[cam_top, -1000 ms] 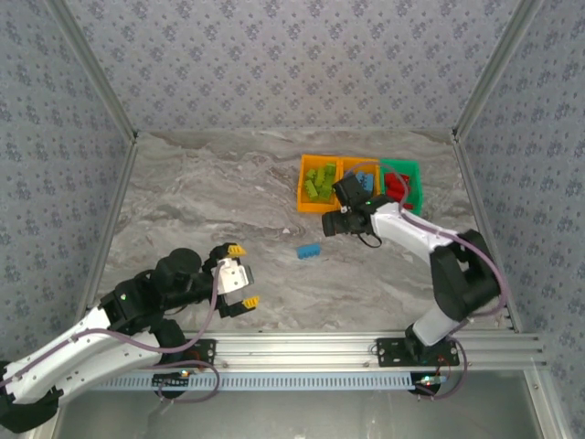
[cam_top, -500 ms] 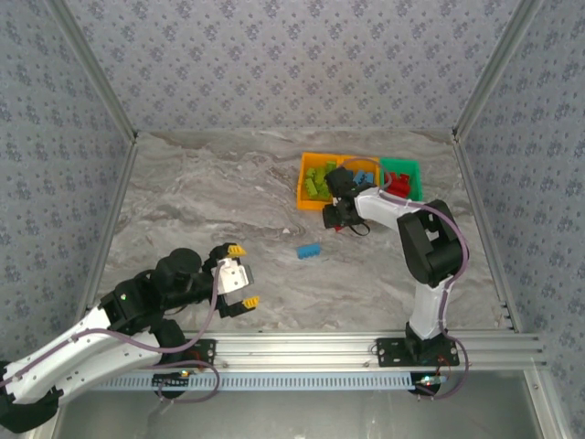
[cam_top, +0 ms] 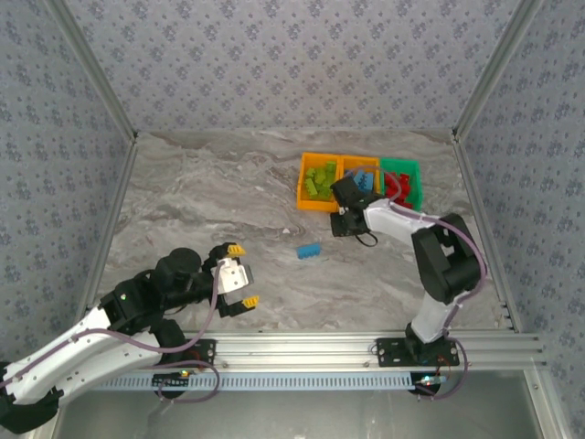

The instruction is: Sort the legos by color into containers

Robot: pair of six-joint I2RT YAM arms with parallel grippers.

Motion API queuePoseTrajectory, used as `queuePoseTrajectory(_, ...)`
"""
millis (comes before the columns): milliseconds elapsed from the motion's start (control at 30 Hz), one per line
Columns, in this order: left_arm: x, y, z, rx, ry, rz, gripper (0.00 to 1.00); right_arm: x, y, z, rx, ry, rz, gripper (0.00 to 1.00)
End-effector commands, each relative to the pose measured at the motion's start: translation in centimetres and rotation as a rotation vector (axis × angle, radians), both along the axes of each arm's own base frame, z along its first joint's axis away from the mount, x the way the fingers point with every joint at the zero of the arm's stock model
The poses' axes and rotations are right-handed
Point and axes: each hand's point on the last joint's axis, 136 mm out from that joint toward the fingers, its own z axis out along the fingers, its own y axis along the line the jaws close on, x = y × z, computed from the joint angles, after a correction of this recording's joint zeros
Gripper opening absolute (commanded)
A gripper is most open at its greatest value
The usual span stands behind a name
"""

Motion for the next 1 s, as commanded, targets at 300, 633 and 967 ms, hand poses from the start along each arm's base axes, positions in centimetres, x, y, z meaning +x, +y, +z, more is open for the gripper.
queuePoseTrajectory(300,0.1,0.2,0.2,-0.002,-0.009,0.004,0.99,1.8,-10.3,13.8,0.108,-0.378,-0.351,0.33)
queuePoseTrajectory(633,0.2,0.4,0.3,-0.004,-0.008,0.017,0.99,11.2,-17.5,11.4,0.105,-0.275,-0.526,0.34)
queuePoseTrajectory(967,0.5,0.6,0.4,-0.006,-0.006,0.039,0.99,6.8,-16.9,14.7,0.145,-0.288,-0.548,0.69)
